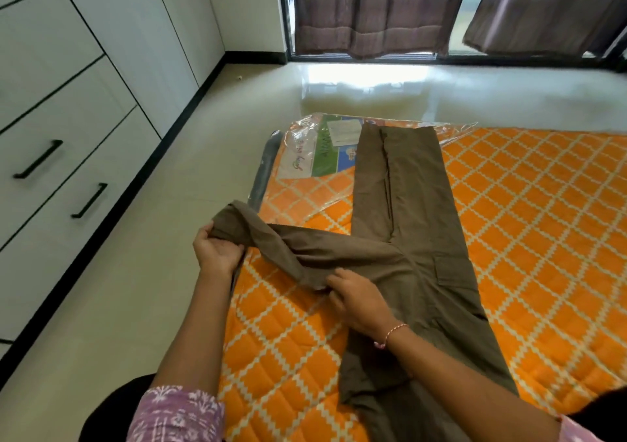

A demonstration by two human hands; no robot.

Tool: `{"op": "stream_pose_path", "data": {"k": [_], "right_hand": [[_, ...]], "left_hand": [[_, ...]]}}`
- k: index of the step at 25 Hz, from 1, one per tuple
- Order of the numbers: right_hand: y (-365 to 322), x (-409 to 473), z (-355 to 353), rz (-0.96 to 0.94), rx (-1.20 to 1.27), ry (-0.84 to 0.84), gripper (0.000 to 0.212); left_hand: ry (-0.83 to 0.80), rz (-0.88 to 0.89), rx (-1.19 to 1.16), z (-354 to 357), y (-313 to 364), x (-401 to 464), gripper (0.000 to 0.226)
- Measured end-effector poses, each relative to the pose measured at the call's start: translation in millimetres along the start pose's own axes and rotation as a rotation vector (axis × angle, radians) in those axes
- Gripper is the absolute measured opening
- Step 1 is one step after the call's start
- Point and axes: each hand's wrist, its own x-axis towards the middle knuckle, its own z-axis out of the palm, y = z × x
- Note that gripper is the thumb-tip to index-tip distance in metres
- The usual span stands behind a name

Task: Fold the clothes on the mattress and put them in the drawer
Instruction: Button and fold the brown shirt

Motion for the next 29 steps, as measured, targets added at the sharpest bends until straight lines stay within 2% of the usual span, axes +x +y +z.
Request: {"op": "stream_pose_path", "data": {"k": [1, 2, 3, 4, 5, 6, 8, 9, 11, 13, 15, 16, 18, 22, 24, 26, 28, 29], "right_hand": [[1.5, 2.2, -9.1, 0.042, 0.205, 0.048, 0.014], [6.8, 2.6, -19.6, 0.064, 0.393, 0.025, 0.019], [10.1, 3.9, -32.4, 0.044, 0.516, -0.115, 0.024], [10.0, 4.9, -44.1, 0.034, 0.505, -0.321, 0.027], [9.4, 7.5, -50.7, 0.039, 0.458, -0.456, 0.027], [10.9, 15.6, -51.5, 0.053, 0.415, -0.464, 0.027], [2.4, 41.2, -51.3, 0.101, 0.461, -0.226, 0.028], [-9.2, 53.9, -48.6, 0.111, 0.503, -0.116, 0.028], [-44.0, 77.4, -38.4, 0.129, 0.663, 0.0, 0.025], [-69.7, 97.3, -39.4, 0.185, 1.088, 0.037, 0.023], [-79.0, 111.8, -44.7, 0.214, 1.477, 0.063, 0.03], [-70.7, 117.6, -55.7, 0.231, 1.499, 0.113, 0.031], [-40.8, 126.9, -85.2, 0.274, 1.427, 0.239, 0.032], [49.1, 136.9, -161.1, 0.203, 1.364, 0.377, 0.043], [88.3, 142.7, -194.5, 0.136, 1.399, 0.407, 0.047], [124.9, 153.1, -210.0, 0.169, 1.398, 0.402, 0.046], [159.3, 158.5, -199.6, 0.372, 1.321, 0.337, 0.04], [175.7, 158.0, -184.8, 0.526, 1.254, 0.3, 0.036]], "left_hand": [[-0.027, 0.047, -0.062, 1.6, 4.2, 2.2, 0.046], [-0.029, 0.098, -0.12, 2.9, 5.7, 5.0, 0.046], [-0.026, 0.141, -0.165, 3.3, 5.2, 8.9, 0.044], [-0.028, 0.174, -0.191, 4.0, 3.5, 12.9, 0.042], [-0.047, 0.194, -0.197, 5.3, 0.7, 15.0, 0.044], [-0.07, 0.205, -0.185, 8.0, -2.7, 16.5, 0.052], [-0.108, 0.188, -0.141, 20.1, -6.2, 15.8, 0.063], [-0.113, 0.179, -0.1, 26.6, -5.7, 15.1, 0.063], [-0.147, 0.172, 0.009, 43.4, -2.3, 15.8, 0.051], [-0.219, 0.135, 0.196, 68.9, -3.0, 16.1, 0.035], [-0.26, 0.143, 0.507, 94.2, -3.5, 14.6, 0.022], [-0.313, 0.162, 0.634, 110.5, -7.8, 14.2, 0.016], [-0.441, 0.191, 0.725, 142.0, -20.5, 15.0, 0.012], [-0.653, 0.142, 0.729, 206.2, -70.6, 24.0, 0.034], [-0.642, 0.122, 0.698, 245.2, -102.9, 36.2, 0.037], [-0.601, 0.044, 0.657, 267.9, -134.3, 56.9, 0.034], [-0.513, -0.176, 0.769, 260.0, -166.5, 78.3, 0.042], [-0.442, -0.287, 0.928, 245.4, -182.7, 85.3, 0.047]]}}
